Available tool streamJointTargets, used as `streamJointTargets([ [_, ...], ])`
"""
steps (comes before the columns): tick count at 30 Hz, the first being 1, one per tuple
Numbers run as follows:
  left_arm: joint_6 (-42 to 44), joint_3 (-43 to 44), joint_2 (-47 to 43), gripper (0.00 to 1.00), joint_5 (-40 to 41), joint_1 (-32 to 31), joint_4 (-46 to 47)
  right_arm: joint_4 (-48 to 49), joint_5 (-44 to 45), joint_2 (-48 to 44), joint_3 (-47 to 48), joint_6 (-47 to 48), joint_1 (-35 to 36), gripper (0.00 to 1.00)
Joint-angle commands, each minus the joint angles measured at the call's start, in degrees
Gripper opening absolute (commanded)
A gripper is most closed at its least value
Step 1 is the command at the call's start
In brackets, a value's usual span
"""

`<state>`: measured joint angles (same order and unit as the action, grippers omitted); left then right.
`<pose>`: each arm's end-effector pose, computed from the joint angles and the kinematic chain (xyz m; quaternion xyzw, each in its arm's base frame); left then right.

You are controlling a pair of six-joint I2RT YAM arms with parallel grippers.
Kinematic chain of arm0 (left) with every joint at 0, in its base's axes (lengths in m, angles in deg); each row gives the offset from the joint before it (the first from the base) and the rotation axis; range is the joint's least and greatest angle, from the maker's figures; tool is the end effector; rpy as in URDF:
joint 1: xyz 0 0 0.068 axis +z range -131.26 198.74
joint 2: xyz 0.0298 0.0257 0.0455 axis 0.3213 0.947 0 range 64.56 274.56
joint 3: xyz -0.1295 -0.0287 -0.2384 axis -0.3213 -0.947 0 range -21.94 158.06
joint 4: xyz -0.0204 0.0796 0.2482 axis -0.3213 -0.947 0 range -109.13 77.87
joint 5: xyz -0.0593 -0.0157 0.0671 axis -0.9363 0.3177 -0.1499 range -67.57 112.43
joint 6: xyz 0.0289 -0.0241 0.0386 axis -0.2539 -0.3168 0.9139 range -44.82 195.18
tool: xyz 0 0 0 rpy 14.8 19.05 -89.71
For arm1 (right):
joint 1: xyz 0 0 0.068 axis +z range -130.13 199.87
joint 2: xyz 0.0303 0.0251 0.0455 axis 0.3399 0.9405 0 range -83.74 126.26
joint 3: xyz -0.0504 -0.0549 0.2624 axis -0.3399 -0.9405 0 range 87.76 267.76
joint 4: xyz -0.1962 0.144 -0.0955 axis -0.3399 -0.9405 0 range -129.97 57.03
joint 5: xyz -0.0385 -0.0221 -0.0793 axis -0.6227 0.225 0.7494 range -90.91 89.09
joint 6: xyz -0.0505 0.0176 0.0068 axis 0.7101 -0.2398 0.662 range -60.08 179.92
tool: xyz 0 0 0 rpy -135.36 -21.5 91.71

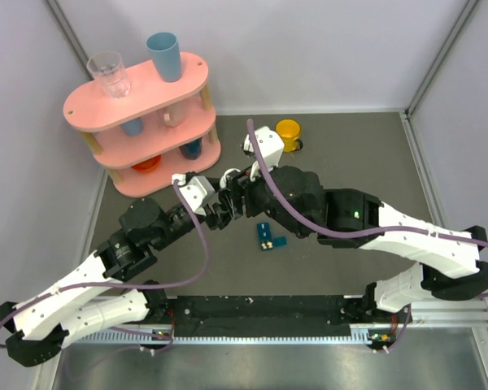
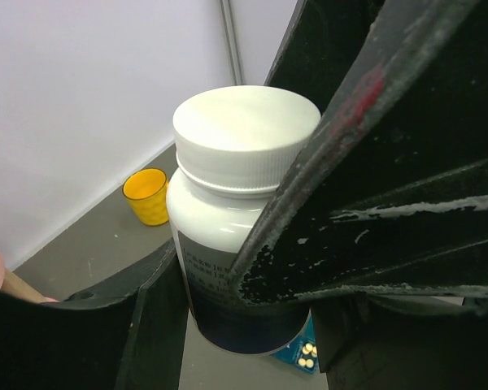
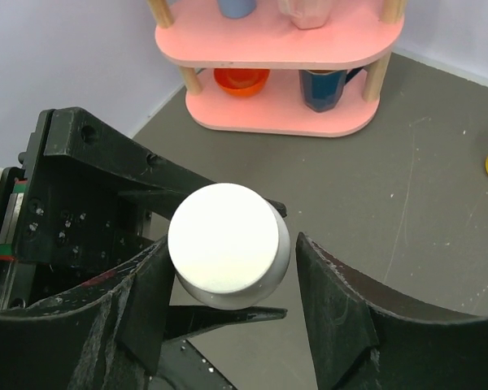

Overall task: Sort the pills into containers
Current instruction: Place the pill bottle at the center of the board.

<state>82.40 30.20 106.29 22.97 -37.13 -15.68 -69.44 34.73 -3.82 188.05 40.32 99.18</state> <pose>0.0912 -0.1338 0.4055 0.3442 0.5674 -0.3053 0.6830 0.0726 0.2727 0.4863 -0.2192 0.7514 0.2758 0.5579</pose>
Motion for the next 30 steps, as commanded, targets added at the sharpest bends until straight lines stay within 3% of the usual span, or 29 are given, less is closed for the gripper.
streamJointTargets([
  [1, -0.4, 0.0, -1.0, 0.00, 0.0, -0.1, 7.6, -3.1, -3.1, 2.6, 1.4, 0.1, -0.4, 0.60],
  [5, -0.5, -0.3, -1.1, 0.00, -0.1, -0.1, 8.0, -3.1, -3.4, 2.7, 1.0, 0.3, -0.6, 0.58],
  [7, -0.5, -0.5, -1.4, 0.00, -0.1, -0.1, 8.5, -3.2, -3.9, 2.7, 1.0, 0.5, -0.6, 0.44],
  [9, -0.5, -0.8, -1.6, 0.00, -0.1, -0.1, 8.7, -3.2, -4.3, 2.7, 0.6, 0.6, -0.8, 0.23],
  [13, -1.1, -1.8, -2.2, 0.01, -0.1, -0.1, 10.2, -3.4, -4.6, 2.3, 0.3, 0.9, -0.9, 0.08],
  [14, -1.2, -2.0, -2.3, 0.02, -0.1, -0.1, 10.4, -3.5, -4.7, 2.3, 0.4, 1.0, -0.8, 0.00],
  [17, -1.7, -2.6, -2.6, 0.07, 0.0, -0.1, 10.9, -3.3, -5.6, 1.9, 0.4, 1.7, -0.9, 0.00],
  [21, -2.2, -3.3, -3.0, 0.22, 0.1, -0.1, 11.2, -3.5, -5.8, 1.8, 0.5, 2.5, -0.9, 0.00],
  [24, -3.0, -3.8, -3.4, 0.41, 0.1, -0.1, 11.6, -3.4, -4.7, 1.6, 0.4, 2.4, -0.9, 0.00],
  [26, -3.4, -4.1, -3.6, 0.65, -0.2, -0.1, 11.7, -3.4, -4.2, 1.4, 0.3, 2.3, -1.1, 0.00],
  [28, -3.8, -4.4, -3.8, 0.80, -0.3, -0.1, 11.6, -3.3, -3.7, 0.9, 0.1, 1.7, -1.7, 0.00],
  [30, -4.1, -4.9, -3.9, 0.89, -0.3, -0.1, 11.4, -3.3, -3.6, 0.3, -0.5, 0.9, -2.4, 0.00],
])
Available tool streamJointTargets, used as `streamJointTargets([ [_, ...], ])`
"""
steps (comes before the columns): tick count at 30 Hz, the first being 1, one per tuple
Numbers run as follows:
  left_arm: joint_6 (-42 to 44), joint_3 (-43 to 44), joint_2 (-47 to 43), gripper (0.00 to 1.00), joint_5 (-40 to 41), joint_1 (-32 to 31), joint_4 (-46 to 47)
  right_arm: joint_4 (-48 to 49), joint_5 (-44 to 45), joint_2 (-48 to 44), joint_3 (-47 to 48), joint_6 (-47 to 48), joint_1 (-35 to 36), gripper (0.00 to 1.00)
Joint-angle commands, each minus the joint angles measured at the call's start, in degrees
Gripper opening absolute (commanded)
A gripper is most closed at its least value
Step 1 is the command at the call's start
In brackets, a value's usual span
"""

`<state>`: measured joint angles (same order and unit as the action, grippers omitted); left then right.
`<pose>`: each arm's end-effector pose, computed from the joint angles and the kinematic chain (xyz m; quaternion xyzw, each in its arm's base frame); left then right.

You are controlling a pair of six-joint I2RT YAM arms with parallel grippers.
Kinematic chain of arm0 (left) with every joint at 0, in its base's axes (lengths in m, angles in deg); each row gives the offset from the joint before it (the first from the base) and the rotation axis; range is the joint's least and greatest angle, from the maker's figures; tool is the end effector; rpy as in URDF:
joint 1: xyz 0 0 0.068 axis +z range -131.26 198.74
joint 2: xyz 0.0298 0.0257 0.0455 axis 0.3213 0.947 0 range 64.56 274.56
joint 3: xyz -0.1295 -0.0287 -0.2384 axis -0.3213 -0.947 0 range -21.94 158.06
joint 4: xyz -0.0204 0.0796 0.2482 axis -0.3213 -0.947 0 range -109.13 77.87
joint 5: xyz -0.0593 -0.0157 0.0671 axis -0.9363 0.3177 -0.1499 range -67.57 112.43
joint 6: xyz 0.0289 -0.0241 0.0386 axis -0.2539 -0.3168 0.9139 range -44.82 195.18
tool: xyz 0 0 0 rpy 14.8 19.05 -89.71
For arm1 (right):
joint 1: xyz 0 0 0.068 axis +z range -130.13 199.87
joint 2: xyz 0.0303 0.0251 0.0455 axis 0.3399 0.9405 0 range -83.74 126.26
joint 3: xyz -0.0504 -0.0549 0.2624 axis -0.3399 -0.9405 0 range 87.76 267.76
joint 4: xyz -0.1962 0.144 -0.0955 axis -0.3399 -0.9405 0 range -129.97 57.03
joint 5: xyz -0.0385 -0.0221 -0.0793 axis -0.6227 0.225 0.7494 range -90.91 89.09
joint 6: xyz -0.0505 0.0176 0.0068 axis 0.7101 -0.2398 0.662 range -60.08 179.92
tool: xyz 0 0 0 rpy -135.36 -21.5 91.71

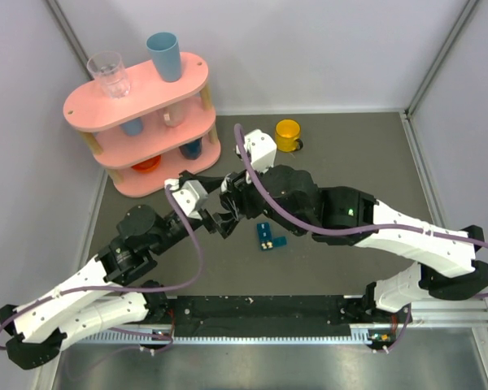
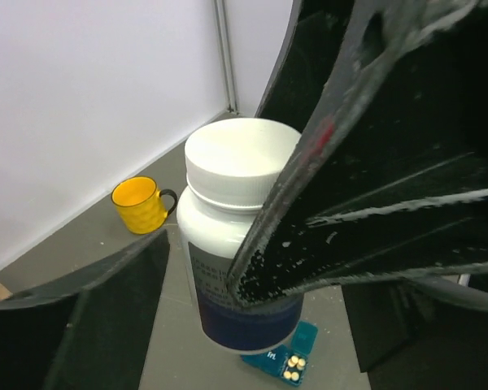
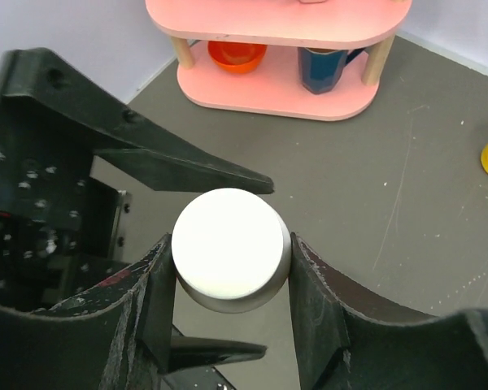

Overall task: Sort the pills into containers
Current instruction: Place the pill bottle at the center of the board.

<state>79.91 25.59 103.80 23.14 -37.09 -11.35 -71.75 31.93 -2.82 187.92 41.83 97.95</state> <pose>0.0889 -0.1300 0.3924 0.3232 0.5629 -0.3245 0.6881 0.0783 0.2776 0.4767 -0.2505 0.7601 0.2575 0.5415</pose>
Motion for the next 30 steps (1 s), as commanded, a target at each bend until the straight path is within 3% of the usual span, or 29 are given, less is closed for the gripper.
streamJointTargets([
  [1, -2.2, -0.6, -1.5, 0.94, -0.4, -0.2, 7.0, -1.0, -0.8, -0.9, -0.7, -0.9, -1.5, 0.00],
  [2, -2.5, -1.1, -1.8, 0.99, -0.4, -0.2, 7.0, -1.0, -0.9, -1.6, -1.2, -1.3, -2.4, 0.00],
  [7, -4.6, -3.2, -3.7, 0.99, -2.5, -0.2, 5.1, -0.9, 1.4, -3.5, -3.6, -0.6, -4.9, 0.00],
  [13, -10.1, -9.6, -11.0, 0.99, -0.6, -0.2, 2.0, 1.5, 2.1, -10.4, -15.9, -1.2, -15.9, 0.00],
  [20, -13.2, -15.3, -17.0, 0.99, 3.9, -0.2, 0.0, 27.0, -5.2, -21.6, -49.7, 0.8, -29.9, 0.00],
  [24, -14.2, -16.4, -16.7, 0.99, 4.2, -0.2, 0.3, 44.9, -4.8, -22.1, -60.8, 3.1, -32.1, 0.00],
  [30, -15.6, -17.6, -16.7, 0.99, 3.9, -0.2, 0.9, 58.1, -5.5, -15.4, -68.0, 4.0, -36.3, 0.00],
])
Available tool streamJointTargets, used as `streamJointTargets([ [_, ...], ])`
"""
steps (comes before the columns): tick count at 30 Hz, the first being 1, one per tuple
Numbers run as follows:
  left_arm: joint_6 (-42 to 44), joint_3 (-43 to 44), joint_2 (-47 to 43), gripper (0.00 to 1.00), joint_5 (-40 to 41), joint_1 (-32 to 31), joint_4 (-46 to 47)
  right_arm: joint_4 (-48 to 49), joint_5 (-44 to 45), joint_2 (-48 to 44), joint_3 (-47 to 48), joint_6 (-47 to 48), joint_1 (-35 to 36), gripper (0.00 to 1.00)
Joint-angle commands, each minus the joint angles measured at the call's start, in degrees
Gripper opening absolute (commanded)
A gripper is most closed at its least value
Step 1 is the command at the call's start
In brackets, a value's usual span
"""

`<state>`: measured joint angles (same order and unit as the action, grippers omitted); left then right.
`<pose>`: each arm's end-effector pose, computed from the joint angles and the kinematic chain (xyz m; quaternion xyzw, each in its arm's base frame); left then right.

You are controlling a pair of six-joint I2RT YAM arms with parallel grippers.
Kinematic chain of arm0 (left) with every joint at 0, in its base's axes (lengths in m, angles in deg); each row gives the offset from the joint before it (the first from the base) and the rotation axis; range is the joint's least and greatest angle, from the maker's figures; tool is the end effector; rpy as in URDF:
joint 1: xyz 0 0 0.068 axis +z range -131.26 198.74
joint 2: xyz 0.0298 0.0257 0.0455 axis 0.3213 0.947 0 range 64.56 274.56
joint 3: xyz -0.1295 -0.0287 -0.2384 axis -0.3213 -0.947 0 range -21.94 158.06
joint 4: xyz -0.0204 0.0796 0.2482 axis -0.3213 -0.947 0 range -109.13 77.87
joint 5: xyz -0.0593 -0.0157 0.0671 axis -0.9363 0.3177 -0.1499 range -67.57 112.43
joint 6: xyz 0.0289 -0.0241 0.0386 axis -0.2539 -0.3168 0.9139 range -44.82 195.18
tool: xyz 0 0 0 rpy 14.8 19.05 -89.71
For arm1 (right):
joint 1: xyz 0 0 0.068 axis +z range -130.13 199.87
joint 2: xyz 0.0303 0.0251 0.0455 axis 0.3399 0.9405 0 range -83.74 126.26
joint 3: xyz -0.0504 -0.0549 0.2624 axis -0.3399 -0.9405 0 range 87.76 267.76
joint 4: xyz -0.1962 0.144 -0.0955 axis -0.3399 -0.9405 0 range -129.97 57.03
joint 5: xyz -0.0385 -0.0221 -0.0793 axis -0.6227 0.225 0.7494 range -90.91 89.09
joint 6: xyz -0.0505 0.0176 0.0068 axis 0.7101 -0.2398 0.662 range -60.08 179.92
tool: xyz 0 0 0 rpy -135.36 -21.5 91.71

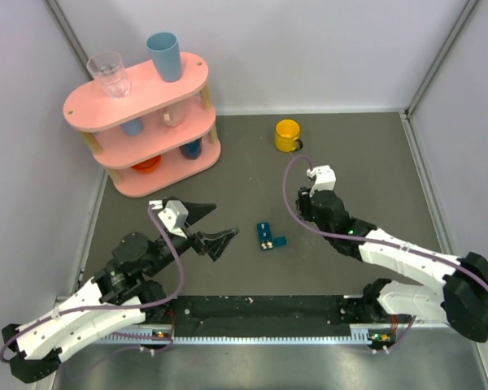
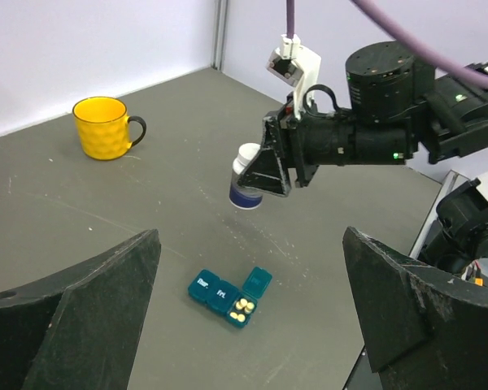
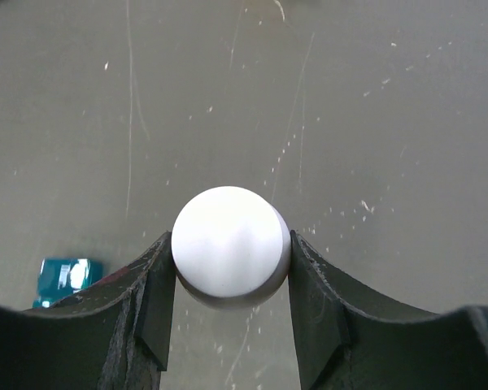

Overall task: Sort the pills into containers
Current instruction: Place the pill bottle at the center of the board.

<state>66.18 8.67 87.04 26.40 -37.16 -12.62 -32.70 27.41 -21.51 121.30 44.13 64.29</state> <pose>0.0686 -0.0968 0.3230 0.2380 0.6141 -0.3843 0.6470 0.1785 0.1512 0.2318 -0.0847 0.8381 0.0671 0.5348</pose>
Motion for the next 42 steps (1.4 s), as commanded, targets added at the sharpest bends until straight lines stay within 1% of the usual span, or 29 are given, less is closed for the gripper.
streamJointTargets([
  [1, -2.1, -1.2, -0.2, 0.99, 0.5, -0.1, 2.5, 21.5, -0.8, 4.4, -1.7, 1.8, -3.2, 0.00],
  [2, -2.3, -1.4, -0.3, 0.99, 0.4, -0.1, 2.6, 22.0, -1.1, 5.7, -1.7, 1.4, -4.6, 0.00],
  [5, -3.0, -2.1, -0.9, 0.99, 0.1, -0.1, 2.7, 25.4, -1.6, 10.2, -1.6, 1.5, -5.4, 0.00],
  [10, -3.9, -2.8, -1.6, 0.99, -0.5, -0.1, 2.8, 26.9, -0.8, 18.7, 0.2, 1.5, -6.4, 0.00],
  [13, -4.4, -3.2, -2.0, 0.99, -0.6, -0.1, 2.5, 29.7, -0.8, 21.6, -0.8, 1.4, -6.4, 0.00],
  [18, -4.6, -3.5, -3.1, 0.99, -0.4, -0.1, 1.9, 31.9, 0.0, 23.0, -1.7, 1.1, -6.4, 0.00],
  [19, -4.5, -3.5, -3.1, 0.99, -0.3, -0.1, 1.6, 31.9, 0.0, 23.0, -1.9, 1.1, -6.4, 0.08],
  [20, -4.5, -3.5, -3.1, 0.99, 0.0, -0.1, 1.5, 31.9, -0.2, 23.1, -1.9, 1.0, -6.5, 0.13],
  [21, -4.4, -3.5, -3.1, 0.99, 0.0, -0.1, 1.4, 31.8, -0.2, 23.2, -2.0, 1.1, -6.4, 0.21],
  [24, -4.2, -3.5, -2.9, 0.99, -0.1, -0.1, 1.3, 31.3, -0.5, 23.3, -2.2, 0.7, -6.5, 0.33],
  [26, -3.8, -3.2, -2.8, 0.99, 0.1, -0.1, 1.0, 30.8, -0.8, 23.5, -2.3, 0.4, -6.4, 0.34],
  [29, -3.4, -2.6, -2.9, 0.99, 0.5, -0.1, 0.8, 30.2, -1.2, 23.7, -2.3, 0.2, -6.4, 0.38],
  [30, -3.1, -2.4, -2.8, 0.99, 0.5, -0.1, 0.8, 30.1, -1.2, 23.9, -2.3, 0.1, -6.4, 0.43],
  [32, -3.0, -2.1, -2.9, 0.99, 0.6, -0.1, 0.8, 29.5, -1.6, 24.2, -2.0, 0.2, -6.4, 0.47],
  [33, -3.0, -2.0, -3.0, 0.99, 0.6, -0.1, -0.9, 29.3, -1.7, 24.2, -2.0, 0.1, -6.5, 0.51],
  [35, -3.0, -2.0, -3.2, 0.99, 0.7, -0.1, -1.1, 29.0, -1.9, 24.4, -1.8, 0.1, -6.5, 0.55],
  [40, -2.9, -1.9, -4.2, 0.99, 1.3, -0.1, -2.2, 27.6, -2.7, 23.9, -1.5, 0.0, -6.4, 0.67],
  [42, -2.8, -1.8, -4.6, 0.99, 1.7, -0.1, -2.6, 26.1, -3.0, 22.8, -1.4, 0.0, -6.4, 0.80],
])
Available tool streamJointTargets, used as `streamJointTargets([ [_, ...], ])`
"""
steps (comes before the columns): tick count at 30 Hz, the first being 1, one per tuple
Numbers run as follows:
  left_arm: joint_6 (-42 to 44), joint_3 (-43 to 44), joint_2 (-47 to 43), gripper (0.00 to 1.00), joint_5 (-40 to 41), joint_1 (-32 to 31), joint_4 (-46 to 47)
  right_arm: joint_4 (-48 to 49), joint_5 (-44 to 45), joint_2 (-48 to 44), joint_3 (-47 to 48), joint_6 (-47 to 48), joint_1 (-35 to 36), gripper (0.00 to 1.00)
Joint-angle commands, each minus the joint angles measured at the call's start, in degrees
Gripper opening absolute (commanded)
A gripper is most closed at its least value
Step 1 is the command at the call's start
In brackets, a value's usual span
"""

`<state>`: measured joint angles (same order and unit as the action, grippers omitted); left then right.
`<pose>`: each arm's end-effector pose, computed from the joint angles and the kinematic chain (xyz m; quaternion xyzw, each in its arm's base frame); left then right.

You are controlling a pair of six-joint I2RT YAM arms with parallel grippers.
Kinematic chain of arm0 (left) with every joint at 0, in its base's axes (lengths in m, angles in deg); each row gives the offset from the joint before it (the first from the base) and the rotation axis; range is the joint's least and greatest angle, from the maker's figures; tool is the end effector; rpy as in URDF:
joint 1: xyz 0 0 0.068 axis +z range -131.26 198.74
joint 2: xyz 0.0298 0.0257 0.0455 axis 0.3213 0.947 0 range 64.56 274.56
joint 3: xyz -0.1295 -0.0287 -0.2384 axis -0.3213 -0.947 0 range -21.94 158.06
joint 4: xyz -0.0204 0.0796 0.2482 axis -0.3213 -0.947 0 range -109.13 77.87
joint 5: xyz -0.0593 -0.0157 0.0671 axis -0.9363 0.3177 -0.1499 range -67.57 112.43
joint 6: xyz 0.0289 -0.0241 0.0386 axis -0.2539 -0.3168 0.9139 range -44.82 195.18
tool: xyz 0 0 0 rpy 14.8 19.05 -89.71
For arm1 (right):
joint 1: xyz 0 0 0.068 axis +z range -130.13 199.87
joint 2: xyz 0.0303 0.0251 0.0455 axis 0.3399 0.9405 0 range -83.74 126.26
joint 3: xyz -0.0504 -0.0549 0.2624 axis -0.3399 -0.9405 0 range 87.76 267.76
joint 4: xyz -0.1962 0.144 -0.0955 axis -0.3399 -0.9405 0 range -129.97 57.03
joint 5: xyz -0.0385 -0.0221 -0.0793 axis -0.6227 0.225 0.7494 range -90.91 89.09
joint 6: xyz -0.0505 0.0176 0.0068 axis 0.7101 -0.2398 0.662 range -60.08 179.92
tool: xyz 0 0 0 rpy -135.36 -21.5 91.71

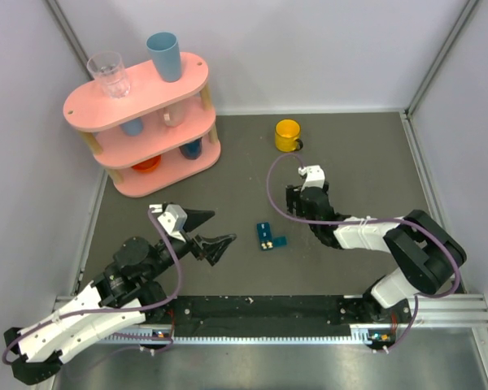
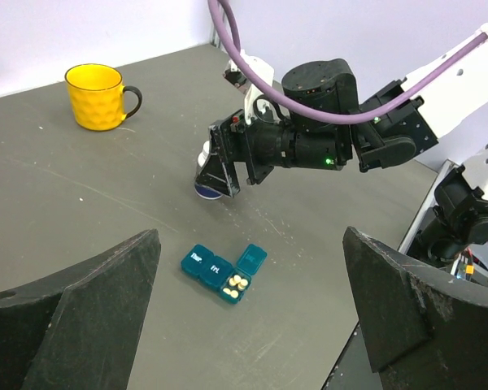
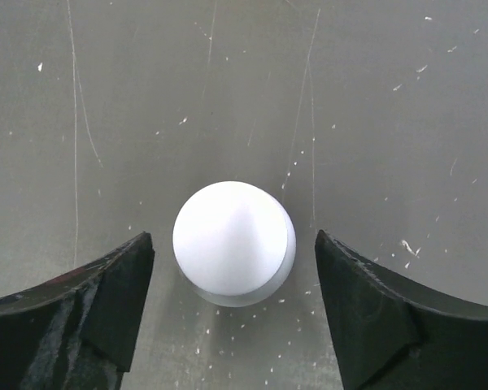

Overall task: Sort the pills into containers
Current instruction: Place the pill bottle at the center of the board.

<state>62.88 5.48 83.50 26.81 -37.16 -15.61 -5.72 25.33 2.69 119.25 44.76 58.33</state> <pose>0.0655 -0.0918 0.3041 0.2246 0.6373 -0.3916 0.6245 0.2346 0.1662 0.1615 -0.0533 0.8400 0.0538 0.5373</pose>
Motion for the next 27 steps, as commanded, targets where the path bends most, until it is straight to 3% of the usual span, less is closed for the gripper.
streamJointTargets([
  [1, 0.5, 1.5, -1.1, 0.99, 1.2, -0.1, 0.1, -1.3, -1.0, -2.1, 0.8, -0.7, -0.4, 0.83],
  [3, 0.5, 1.5, -1.4, 0.99, 1.6, -0.1, 0.0, -3.2, -1.1, -4.4, 1.6, -0.6, -0.4, 0.94],
  [6, 0.3, 1.6, -1.6, 0.99, 2.1, -0.1, -0.1, -8.6, -0.5, -9.6, 2.4, -0.9, -0.4, 0.99],
  [13, -0.3, 1.1, -1.8, 0.99, 3.3, -0.1, 0.1, -20.6, -2.7, -27.4, 0.4, -5.7, -0.4, 0.99],
  [17, -0.8, 0.5, -1.2, 0.99, 4.8, -0.1, 0.8, -26.6, -8.4, -35.6, -2.3, -12.4, -0.3, 0.99],
  [23, -3.4, -1.6, -0.6, 0.99, 6.3, 0.0, 3.0, -26.0, -7.6, -43.4, -10.6, -24.5, 8.4, 0.99],
  [27, -5.9, -3.3, 1.0, 0.99, 5.8, 0.0, 4.8, -19.5, -6.0, -45.1, -18.6, -32.8, 13.5, 0.99],
])
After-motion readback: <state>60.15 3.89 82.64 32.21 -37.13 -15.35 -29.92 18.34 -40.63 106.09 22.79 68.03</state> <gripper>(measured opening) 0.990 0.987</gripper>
